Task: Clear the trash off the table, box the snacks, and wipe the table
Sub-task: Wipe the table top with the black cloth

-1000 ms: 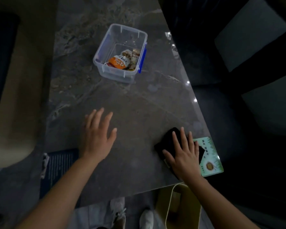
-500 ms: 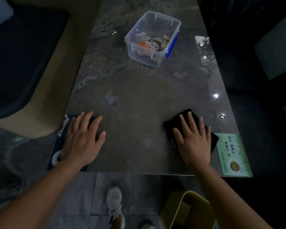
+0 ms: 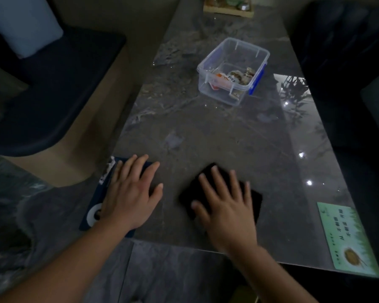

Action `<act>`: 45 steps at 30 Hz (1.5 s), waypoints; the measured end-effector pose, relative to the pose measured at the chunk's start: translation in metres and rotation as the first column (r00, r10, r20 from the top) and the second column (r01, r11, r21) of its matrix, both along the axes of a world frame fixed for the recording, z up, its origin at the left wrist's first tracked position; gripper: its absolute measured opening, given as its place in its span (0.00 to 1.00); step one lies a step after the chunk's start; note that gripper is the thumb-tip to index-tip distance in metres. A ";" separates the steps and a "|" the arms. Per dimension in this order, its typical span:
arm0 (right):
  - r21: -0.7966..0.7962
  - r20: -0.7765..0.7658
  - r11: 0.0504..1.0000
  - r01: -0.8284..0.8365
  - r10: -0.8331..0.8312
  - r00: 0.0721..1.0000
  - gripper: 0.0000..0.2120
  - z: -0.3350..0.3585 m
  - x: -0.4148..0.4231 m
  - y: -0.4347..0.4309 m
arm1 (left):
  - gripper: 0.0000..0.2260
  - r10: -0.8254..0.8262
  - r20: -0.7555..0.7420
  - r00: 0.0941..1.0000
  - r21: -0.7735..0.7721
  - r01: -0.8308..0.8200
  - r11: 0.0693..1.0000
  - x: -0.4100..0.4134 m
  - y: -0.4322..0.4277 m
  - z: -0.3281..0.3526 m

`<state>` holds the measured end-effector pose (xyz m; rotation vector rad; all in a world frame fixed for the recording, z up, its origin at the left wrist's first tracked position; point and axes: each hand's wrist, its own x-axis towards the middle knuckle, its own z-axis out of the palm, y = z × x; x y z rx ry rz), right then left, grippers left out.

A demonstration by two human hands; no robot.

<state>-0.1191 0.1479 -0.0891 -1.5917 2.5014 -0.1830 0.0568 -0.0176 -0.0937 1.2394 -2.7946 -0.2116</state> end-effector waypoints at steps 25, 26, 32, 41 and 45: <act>-0.042 -0.042 0.969 -0.243 0.241 0.970 0.29 -0.008 -0.046 -0.094 | 0.24 0.107 -0.030 0.994 -0.014 -0.108 0.994 0.002 0.001 0.000; -0.034 -0.052 0.954 -0.296 0.295 0.954 0.28 -0.009 -0.049 -0.083 | 0.24 0.112 -0.034 0.993 -0.012 -0.112 0.994 0.002 0.001 0.000; 0.001 0.040 0.985 0.172 -0.172 0.984 0.30 0.002 -0.042 -0.164 | 0.22 0.156 -0.146 0.977 0.003 -0.157 0.988 0.003 0.001 0.001; 0.016 0.067 0.989 0.148 -0.148 0.987 0.29 0.005 -0.068 -0.198 | 0.18 0.208 -0.194 0.959 -0.030 -0.217 0.976 0.005 0.000 -0.005; -0.071 0.003 0.995 -0.075 0.075 0.997 0.30 -0.006 -0.009 -0.204 | 0.18 0.193 -0.166 0.967 -0.028 -0.201 0.979 0.004 0.002 -0.006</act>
